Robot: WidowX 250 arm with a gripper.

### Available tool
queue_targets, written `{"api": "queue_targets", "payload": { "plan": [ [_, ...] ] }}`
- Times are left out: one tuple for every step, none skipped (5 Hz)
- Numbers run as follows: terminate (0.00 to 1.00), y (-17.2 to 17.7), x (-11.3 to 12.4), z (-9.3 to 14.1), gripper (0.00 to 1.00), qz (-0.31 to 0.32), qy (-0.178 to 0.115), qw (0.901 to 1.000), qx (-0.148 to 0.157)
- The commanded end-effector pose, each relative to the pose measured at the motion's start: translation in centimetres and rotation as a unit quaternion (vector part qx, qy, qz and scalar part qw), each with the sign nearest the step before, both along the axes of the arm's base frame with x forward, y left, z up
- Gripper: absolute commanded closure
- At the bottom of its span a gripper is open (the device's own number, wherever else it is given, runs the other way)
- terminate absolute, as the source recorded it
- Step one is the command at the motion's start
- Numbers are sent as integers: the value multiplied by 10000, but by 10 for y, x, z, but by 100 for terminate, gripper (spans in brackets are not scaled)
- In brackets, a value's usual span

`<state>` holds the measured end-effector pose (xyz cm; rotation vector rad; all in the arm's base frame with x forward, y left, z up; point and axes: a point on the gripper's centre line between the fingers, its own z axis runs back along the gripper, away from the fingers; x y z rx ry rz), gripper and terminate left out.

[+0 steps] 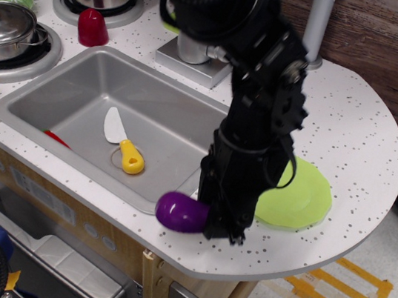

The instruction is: Put eggplant on plate

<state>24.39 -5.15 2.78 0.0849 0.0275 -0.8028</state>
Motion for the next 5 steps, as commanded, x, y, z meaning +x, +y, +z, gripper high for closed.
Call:
{"api": "queue_targets", "payload": {
  "plan": [
    [0,-10,31,29,100,-164,-791,9966,-164],
    [0,-17,60,30,100,-319,-1081,9935,-165],
    [0,-24,89,30,100,-362,-1179,9919,-298],
    [0,-33,102,18,100,-285,-1305,9896,-527],
    [0,-41,101,17,0,-197,-1282,9899,-570]
  ]
}}
